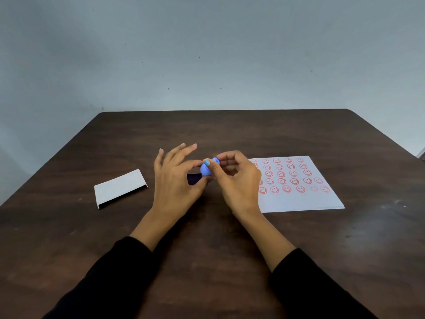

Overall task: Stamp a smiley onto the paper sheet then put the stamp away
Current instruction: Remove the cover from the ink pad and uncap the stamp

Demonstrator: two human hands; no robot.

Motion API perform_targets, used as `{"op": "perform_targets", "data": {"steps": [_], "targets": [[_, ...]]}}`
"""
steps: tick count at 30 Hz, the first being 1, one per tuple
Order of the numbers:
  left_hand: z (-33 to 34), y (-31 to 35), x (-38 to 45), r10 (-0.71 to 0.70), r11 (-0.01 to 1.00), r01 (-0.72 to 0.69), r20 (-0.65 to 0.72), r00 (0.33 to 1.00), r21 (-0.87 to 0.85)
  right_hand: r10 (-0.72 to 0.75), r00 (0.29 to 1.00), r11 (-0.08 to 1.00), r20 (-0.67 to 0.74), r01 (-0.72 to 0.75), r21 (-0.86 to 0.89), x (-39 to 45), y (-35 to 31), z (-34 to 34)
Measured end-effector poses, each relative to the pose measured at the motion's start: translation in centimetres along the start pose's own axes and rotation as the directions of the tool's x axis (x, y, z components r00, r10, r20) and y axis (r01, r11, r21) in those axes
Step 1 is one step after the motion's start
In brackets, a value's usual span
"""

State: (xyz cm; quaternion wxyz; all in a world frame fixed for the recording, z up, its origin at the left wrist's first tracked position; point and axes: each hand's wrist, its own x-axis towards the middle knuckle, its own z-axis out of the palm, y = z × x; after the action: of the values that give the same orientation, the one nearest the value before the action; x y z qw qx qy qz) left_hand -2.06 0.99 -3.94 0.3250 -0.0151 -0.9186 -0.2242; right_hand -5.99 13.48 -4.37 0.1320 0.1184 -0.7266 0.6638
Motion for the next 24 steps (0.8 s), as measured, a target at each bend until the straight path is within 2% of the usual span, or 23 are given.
{"op": "perform_targets", "data": {"steps": [5,21,24], "targets": [[0.2,0.0,0.1,-0.008,1.0,0.008,0.025,1.0,-0.028,0.011,1.0,1.0,-0.008,-0.011,0.027,0.1,0.0,-0.3],[0.5,0.3,-0.1,-0.056,0.998,0.056,0.071,0.996,-0.002,-0.069,0.987,0.984,0.146,0.042,0.175,0.7,-0.5,-1.2],[0.8,0.4,-0.5,-0.041,0.999,0.039,0.139,0.989,0.018,-0.057,0.99,0.971,0.131,0.024,0.239,1.0,-0.6,-1.5]]}}
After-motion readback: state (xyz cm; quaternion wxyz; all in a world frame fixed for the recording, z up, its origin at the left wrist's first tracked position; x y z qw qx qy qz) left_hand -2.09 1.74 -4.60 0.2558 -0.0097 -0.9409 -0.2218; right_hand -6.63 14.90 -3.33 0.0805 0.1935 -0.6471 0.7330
